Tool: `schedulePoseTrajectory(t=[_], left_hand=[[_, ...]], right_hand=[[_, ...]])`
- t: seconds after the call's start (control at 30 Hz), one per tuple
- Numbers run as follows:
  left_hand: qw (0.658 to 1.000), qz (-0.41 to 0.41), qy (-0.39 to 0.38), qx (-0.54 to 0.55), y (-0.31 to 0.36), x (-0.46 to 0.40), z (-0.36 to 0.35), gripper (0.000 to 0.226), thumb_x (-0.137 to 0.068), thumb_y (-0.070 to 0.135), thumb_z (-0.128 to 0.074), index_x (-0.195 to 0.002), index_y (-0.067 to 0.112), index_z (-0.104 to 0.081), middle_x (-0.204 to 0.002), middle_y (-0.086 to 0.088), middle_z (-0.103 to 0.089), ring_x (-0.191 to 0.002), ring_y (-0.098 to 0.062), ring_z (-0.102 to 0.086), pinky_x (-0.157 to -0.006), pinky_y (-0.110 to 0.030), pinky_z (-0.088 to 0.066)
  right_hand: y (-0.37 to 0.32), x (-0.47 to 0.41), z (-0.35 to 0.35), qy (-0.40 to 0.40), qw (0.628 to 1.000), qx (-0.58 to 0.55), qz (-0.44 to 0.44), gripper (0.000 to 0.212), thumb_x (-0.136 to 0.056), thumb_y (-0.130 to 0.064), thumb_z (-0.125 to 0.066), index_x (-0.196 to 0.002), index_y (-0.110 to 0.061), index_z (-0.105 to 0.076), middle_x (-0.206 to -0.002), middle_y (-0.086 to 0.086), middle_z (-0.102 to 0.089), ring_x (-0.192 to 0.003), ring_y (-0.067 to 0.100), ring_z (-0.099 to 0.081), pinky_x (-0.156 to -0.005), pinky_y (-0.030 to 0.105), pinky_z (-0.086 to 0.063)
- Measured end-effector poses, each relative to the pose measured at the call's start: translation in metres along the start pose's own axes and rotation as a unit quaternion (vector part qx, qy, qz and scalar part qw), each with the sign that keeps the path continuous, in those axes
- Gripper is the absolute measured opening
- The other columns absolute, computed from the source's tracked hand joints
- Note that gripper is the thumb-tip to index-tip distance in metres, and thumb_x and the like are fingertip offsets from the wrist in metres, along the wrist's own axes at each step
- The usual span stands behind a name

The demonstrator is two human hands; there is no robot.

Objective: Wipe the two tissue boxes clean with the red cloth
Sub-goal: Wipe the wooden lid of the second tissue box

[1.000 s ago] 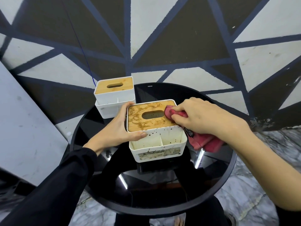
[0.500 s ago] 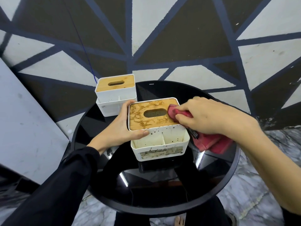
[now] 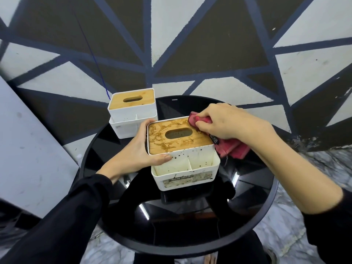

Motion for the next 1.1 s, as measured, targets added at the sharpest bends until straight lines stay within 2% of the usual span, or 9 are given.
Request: schedulePoseTrajectory(t=[0.33, 0.47, 0.57, 0.63, 0.73, 0.83, 0.93, 1.0, 1.1], left_hand=[[1.0, 0.004, 0.031, 0.0, 0.0, 0.006, -0.006, 0.119, -0.062, 0.069, -0.089, -0.153, 0.043, -0.017, -0.147, 0.024, -0.051, -0.133, 0.003, -0.056, -0.107, -0.024, -0.049], [0.999, 0.013, 0.038, 0.002, -0.001, 0.007, -0.006, 0.127, -0.057, 0.078, -0.089, -0.155, 0.043, -0.016, -0.149, 0.02, -0.051, -0.135, -0.001, -0.056, -0.114, -0.035, -0.049], [0.998, 0.026, 0.062, 0.004, 0.0, 0.012, -0.008, 0.127, -0.057, 0.076, -0.09, -0.155, 0.042, -0.017, -0.147, 0.021, -0.052, -0.134, 0.002, -0.055, -0.114, -0.034, -0.049], [0.995, 0.036, 0.096, 0.005, 0.004, 0.018, -0.011, 0.125, -0.056, 0.072, -0.089, -0.154, 0.042, -0.018, -0.144, 0.024, -0.051, -0.13, 0.01, -0.053, -0.107, -0.02, -0.047], [0.984, 0.056, 0.167, 0.02, 0.008, 0.03, -0.018, 0.129, -0.052, 0.074, -0.089, -0.154, 0.042, -0.018, -0.148, 0.018, -0.046, -0.133, 0.008, -0.049, -0.1, -0.012, -0.043], [0.971, 0.078, 0.227, -0.008, 0.012, 0.041, -0.026, 0.14, -0.048, 0.091, -0.08, -0.16, 0.04, -0.012, -0.152, 0.017, -0.035, -0.143, -0.005, -0.041, -0.117, -0.032, -0.04], [0.966, 0.101, 0.236, -0.013, 0.021, 0.052, -0.029, 0.148, -0.048, 0.107, -0.057, -0.166, 0.035, -0.002, -0.15, 0.022, -0.024, -0.146, -0.004, -0.032, -0.119, -0.034, -0.033], [0.966, 0.102, 0.236, -0.007, 0.028, 0.061, -0.031, 0.145, -0.052, 0.111, -0.043, -0.167, 0.032, -0.004, -0.154, 0.021, -0.024, -0.146, -0.002, -0.031, -0.12, -0.033, -0.033], [0.964, 0.084, 0.251, -0.006, 0.036, 0.076, -0.038, 0.123, -0.066, 0.105, -0.04, -0.162, 0.032, -0.019, -0.139, 0.028, -0.034, -0.136, 0.011, -0.039, -0.109, -0.023, -0.041]], right_hand=[[-0.007, 0.047, -0.004, -0.013, 1.0, 0.014, -0.006, 0.028, -0.104, -0.052, -0.041, -0.117, -0.041, -0.063, -0.1, 0.0, -0.048, -0.097, 0.031, -0.057, -0.083, 0.042, -0.046], [-0.013, 0.078, 0.002, -0.034, 0.999, -0.019, -0.009, 0.027, -0.104, -0.055, -0.04, -0.08, -0.055, -0.053, -0.091, -0.004, -0.049, -0.087, 0.029, -0.061, -0.073, 0.039, -0.045], [-0.012, 0.085, -0.001, -0.011, 0.999, 0.004, -0.039, 0.03, -0.106, -0.055, -0.037, -0.126, -0.056, -0.059, -0.098, -0.004, -0.046, -0.087, 0.027, -0.061, -0.081, 0.042, -0.051], [-0.012, 0.084, -0.006, 0.022, 0.998, 0.03, -0.059, 0.039, -0.107, -0.053, -0.035, -0.14, -0.045, -0.054, -0.1, -0.002, -0.045, -0.082, 0.026, -0.06, -0.079, 0.041, -0.051], [-0.012, 0.072, -0.01, 0.07, 0.994, 0.056, -0.069, 0.04, -0.108, -0.052, -0.035, -0.139, -0.038, -0.056, -0.101, 0.001, -0.044, -0.076, 0.027, -0.056, -0.072, 0.04, -0.046], [-0.013, 0.055, -0.012, 0.099, 0.988, 0.094, -0.074, 0.037, -0.108, -0.051, -0.035, -0.136, -0.038, -0.057, -0.102, 0.001, -0.042, -0.073, 0.025, -0.048, -0.069, 0.037, -0.039], [-0.015, 0.041, -0.014, 0.114, 0.984, 0.118, -0.067, 0.037, -0.109, -0.049, -0.036, -0.136, -0.034, -0.057, -0.103, 0.002, -0.039, -0.074, 0.024, -0.044, -0.068, 0.036, -0.036], [-0.012, 0.032, -0.012, 0.12, 0.983, 0.119, -0.066, 0.037, -0.109, -0.047, -0.037, -0.137, -0.033, -0.057, -0.103, 0.003, -0.037, -0.075, 0.025, -0.044, -0.07, 0.035, -0.035], [-0.009, 0.019, -0.011, 0.127, 0.983, 0.115, -0.061, 0.038, -0.109, -0.046, -0.038, -0.139, -0.033, -0.058, -0.103, 0.004, -0.037, -0.078, 0.027, -0.044, -0.071, 0.037, -0.036]])
Point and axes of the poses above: each hand's wrist, its own x-axis away from the middle knuckle, its own z-axis out of the back of the hand, y = z × x, the point moved 4 cm from there along -x, towards the middle knuckle
